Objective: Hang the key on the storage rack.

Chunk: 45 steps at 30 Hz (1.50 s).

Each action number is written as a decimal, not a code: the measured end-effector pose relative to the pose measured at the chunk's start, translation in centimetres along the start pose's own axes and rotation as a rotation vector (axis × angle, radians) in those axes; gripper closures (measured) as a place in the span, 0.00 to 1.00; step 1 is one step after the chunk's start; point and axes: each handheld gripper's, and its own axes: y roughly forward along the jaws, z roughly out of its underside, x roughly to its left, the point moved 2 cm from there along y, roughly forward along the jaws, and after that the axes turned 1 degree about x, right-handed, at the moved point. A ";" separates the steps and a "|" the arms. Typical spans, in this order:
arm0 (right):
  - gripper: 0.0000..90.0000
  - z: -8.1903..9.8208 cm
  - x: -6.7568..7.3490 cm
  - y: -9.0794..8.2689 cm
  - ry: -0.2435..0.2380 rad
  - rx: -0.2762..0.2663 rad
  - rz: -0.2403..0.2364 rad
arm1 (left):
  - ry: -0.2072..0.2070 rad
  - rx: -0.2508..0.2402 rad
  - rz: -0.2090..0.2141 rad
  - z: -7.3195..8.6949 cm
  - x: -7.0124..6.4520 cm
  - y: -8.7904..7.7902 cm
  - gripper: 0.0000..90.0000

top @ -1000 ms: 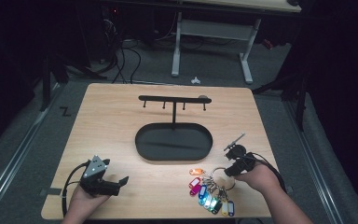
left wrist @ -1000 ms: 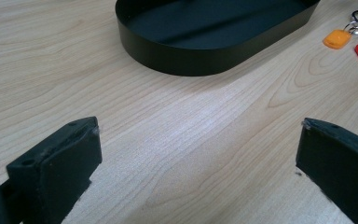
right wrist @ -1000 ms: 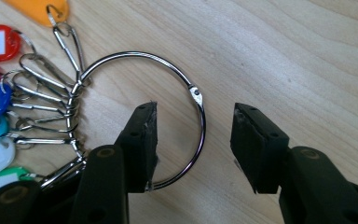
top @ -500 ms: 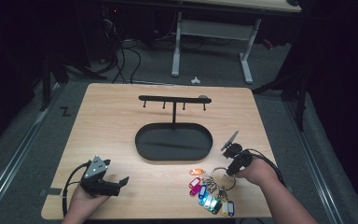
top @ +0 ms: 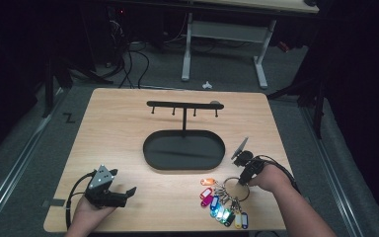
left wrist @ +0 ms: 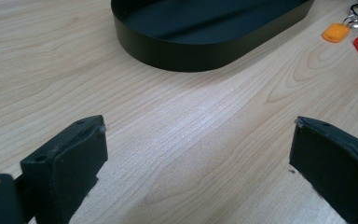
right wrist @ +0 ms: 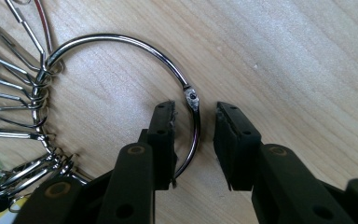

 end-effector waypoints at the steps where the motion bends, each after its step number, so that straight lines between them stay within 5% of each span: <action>1: 0.79 0.0 0.0 0.0 0.000 0.003 0.006 | 0.000 0.000 0.000 0.0 0.0 0.0 0.06; 17: 0.95 -0.4 0.1 0.0 -0.029 0.040 -0.014 | 0.005 0.001 0.022 0.1 -0.1 0.0 0.13; 27: 0.96 -0.3 0.1 -0.1 -0.044 0.034 -0.012 | 0.007 0.017 0.029 0.3 -0.1 0.3 0.17; 38: 0.97 0.6 1.4 -5.0 0.001 -0.074 -0.072 | 0.014 0.023 0.035 0.3 -0.3 0.2 0.18; 41: 0.97 0.6 1.4 -6.2 -0.052 -0.106 -0.067 | 0.015 0.025 0.034 0.3 -0.3 0.3 0.18; 45: 0.97 0.9 1.8 -8.0 -0.031 -0.125 -0.077 | 0.014 0.027 0.039 0.3 -0.3 0.3 0.18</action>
